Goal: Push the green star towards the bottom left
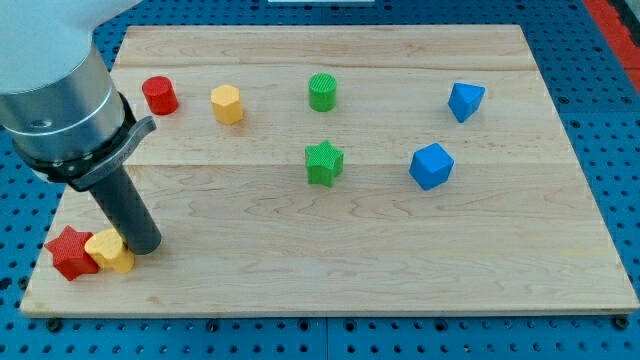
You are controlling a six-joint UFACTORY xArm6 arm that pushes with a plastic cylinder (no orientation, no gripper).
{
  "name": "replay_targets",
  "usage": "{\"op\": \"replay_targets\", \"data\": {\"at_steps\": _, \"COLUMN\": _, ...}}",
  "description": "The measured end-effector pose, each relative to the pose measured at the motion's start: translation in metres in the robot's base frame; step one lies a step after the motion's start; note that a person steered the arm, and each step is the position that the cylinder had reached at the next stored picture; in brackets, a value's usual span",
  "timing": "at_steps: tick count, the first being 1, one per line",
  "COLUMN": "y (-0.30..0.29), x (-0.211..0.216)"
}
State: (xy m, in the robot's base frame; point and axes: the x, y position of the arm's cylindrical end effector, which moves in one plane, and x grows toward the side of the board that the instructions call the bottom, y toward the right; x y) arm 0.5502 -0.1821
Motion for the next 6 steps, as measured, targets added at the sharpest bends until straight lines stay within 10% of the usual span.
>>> {"op": "replay_targets", "data": {"at_steps": 4, "y": 0.131, "x": -0.147}}
{"op": "replay_targets", "data": {"at_steps": 6, "y": 0.212, "x": -0.130}}
